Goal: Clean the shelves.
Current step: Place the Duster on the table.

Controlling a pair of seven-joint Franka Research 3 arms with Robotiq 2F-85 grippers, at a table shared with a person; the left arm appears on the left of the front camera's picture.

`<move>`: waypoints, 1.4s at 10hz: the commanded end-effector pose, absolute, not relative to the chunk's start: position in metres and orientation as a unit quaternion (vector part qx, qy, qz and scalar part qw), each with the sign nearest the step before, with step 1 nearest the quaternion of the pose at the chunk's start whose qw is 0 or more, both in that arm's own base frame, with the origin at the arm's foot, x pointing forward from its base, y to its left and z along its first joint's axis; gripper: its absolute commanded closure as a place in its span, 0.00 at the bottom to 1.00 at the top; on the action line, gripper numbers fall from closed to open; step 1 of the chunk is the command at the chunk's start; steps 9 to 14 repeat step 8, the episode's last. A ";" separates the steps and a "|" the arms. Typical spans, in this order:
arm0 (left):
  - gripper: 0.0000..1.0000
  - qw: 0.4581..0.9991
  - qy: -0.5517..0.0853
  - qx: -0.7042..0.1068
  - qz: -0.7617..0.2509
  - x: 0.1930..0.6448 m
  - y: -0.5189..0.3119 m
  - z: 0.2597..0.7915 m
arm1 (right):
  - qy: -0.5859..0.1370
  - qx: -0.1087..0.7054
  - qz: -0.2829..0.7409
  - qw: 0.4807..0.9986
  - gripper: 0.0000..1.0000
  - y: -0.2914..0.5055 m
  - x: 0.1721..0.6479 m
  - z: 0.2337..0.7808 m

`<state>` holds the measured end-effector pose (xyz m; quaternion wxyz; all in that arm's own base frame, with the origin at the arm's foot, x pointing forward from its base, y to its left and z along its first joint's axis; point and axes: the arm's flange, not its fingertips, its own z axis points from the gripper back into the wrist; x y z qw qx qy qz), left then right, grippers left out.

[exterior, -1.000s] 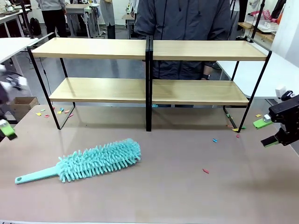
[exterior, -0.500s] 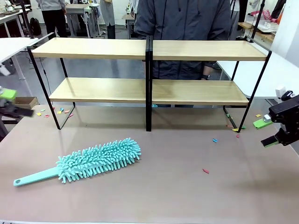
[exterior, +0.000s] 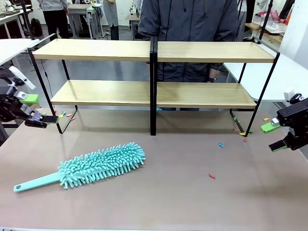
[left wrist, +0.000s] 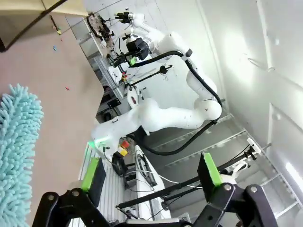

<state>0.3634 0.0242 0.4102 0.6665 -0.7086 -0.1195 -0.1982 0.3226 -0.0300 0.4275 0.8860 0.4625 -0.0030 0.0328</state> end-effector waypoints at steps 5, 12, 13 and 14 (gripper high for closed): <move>0.00 0.676 -0.131 -0.696 -0.202 0.354 0.027 0.423 | -0.006 0.466 0.041 0.884 0.00 -0.032 0.322 0.429; 0.00 0.676 -0.131 -0.696 -0.202 0.354 0.027 0.423 | -0.006 0.466 0.041 0.884 0.00 -0.032 0.322 0.429; 0.00 0.676 -0.131 -0.696 -0.202 0.354 0.027 0.423 | -0.006 0.466 0.041 0.884 0.00 -0.032 0.322 0.429; 0.00 0.676 -0.131 -0.696 -0.202 0.354 0.027 0.423 | -0.006 0.466 0.041 0.884 0.00 -0.032 0.322 0.429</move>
